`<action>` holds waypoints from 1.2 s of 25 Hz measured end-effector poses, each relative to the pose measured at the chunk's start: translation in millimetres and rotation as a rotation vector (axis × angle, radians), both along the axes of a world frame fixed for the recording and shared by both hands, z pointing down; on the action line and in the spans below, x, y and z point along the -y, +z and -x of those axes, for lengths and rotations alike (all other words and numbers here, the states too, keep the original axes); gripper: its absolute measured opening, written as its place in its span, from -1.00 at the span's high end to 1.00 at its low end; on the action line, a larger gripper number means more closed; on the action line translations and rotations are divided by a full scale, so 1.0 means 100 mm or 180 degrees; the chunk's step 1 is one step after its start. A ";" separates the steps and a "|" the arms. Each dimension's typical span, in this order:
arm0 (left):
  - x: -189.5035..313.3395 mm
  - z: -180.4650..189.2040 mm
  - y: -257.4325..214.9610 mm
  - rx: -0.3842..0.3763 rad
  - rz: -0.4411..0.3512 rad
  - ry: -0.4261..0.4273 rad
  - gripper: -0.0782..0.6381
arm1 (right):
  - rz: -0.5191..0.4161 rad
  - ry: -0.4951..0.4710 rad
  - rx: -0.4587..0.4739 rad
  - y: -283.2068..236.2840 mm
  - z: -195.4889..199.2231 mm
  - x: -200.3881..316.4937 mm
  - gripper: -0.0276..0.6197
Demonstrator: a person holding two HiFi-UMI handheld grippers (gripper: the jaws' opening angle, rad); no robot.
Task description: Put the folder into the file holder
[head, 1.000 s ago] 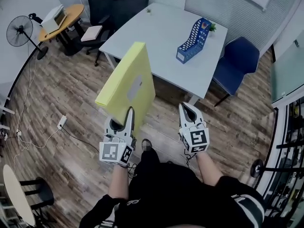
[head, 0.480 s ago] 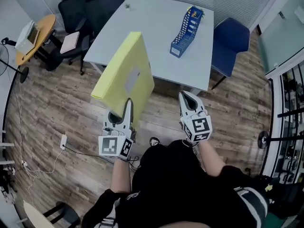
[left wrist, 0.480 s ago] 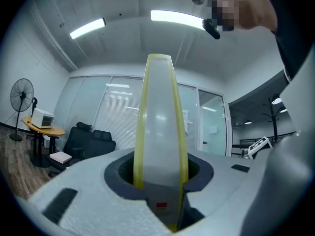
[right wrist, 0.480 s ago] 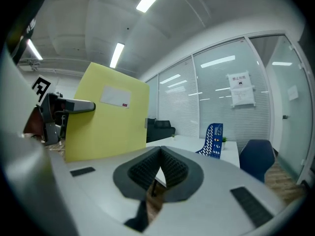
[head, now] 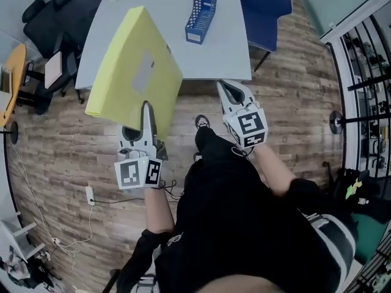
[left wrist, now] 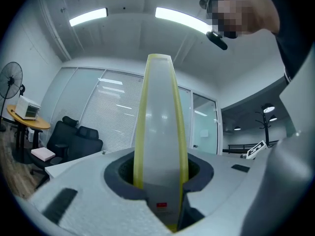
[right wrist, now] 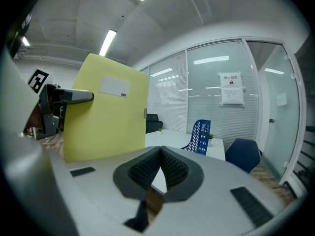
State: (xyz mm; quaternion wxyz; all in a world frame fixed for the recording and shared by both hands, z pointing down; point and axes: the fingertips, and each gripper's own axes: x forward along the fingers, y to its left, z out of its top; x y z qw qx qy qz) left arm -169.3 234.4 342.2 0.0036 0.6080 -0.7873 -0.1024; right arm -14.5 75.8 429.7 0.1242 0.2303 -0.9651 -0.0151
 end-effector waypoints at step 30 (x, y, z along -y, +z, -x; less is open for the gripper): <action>2.98 0.75 -0.10 0.0197 -0.0154 0.0336 0.36 | 0.0137 0.0277 0.0194 0.27 0.50 2.35 0.90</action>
